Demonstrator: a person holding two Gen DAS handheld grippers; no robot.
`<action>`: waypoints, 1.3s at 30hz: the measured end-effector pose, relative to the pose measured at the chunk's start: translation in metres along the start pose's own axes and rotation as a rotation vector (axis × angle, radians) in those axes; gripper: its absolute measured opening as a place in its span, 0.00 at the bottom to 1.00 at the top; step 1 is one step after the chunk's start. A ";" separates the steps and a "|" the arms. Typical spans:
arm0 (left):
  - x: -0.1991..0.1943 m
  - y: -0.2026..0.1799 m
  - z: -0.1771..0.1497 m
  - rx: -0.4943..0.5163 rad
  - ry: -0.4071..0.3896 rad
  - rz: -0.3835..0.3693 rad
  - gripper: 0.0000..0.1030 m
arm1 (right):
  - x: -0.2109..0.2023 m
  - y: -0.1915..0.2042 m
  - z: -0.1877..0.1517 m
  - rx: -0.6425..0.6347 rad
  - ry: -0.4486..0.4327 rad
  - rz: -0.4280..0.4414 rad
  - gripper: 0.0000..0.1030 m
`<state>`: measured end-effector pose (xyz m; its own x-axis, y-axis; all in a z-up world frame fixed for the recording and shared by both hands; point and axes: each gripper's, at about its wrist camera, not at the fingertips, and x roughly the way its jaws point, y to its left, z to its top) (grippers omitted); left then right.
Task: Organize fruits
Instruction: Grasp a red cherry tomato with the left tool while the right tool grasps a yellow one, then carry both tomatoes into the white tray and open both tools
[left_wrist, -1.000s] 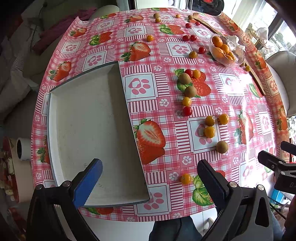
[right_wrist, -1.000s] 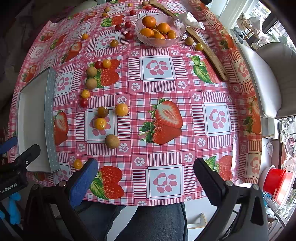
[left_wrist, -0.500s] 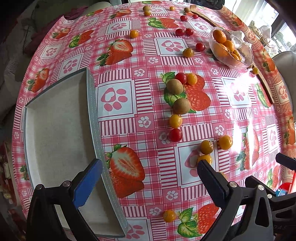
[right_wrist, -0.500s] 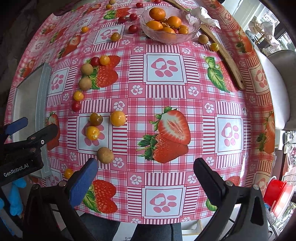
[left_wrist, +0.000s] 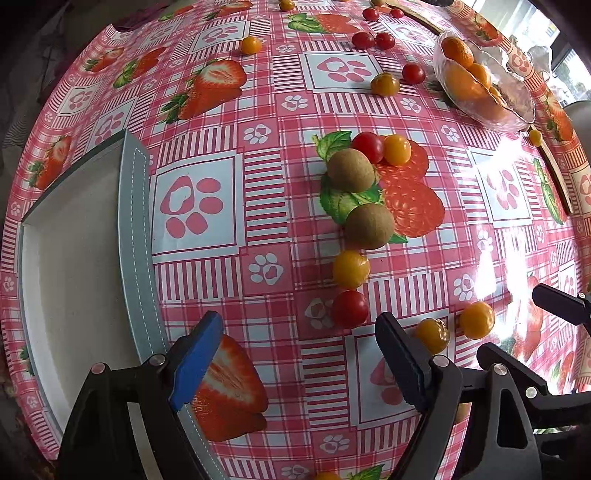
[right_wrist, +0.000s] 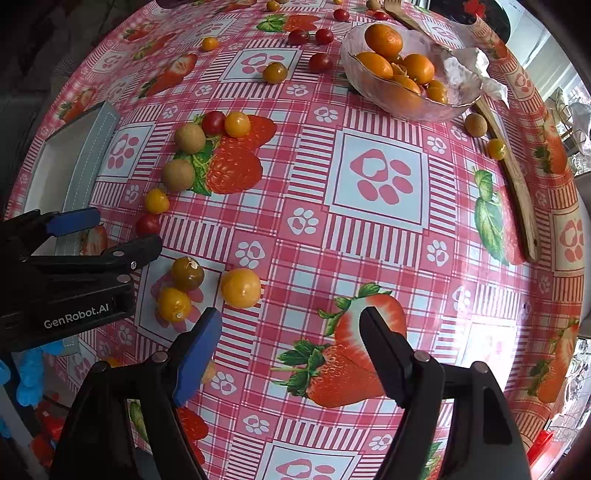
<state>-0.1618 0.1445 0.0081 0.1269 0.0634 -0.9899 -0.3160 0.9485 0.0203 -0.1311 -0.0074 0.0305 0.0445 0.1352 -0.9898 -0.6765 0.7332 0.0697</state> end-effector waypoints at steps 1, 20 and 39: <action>0.002 0.000 0.000 0.000 0.003 0.001 0.73 | 0.001 0.002 0.003 -0.014 -0.006 0.008 0.74; -0.027 0.005 -0.010 -0.002 -0.050 -0.131 0.19 | 0.003 0.014 0.012 0.053 0.011 0.092 0.24; -0.067 0.118 -0.081 -0.218 -0.107 -0.085 0.19 | -0.035 0.080 0.018 -0.027 -0.005 0.169 0.25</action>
<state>-0.2840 0.2274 0.0653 0.2569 0.0298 -0.9660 -0.4936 0.8634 -0.1046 -0.1740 0.0587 0.0731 -0.0685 0.2583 -0.9636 -0.6940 0.6816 0.2320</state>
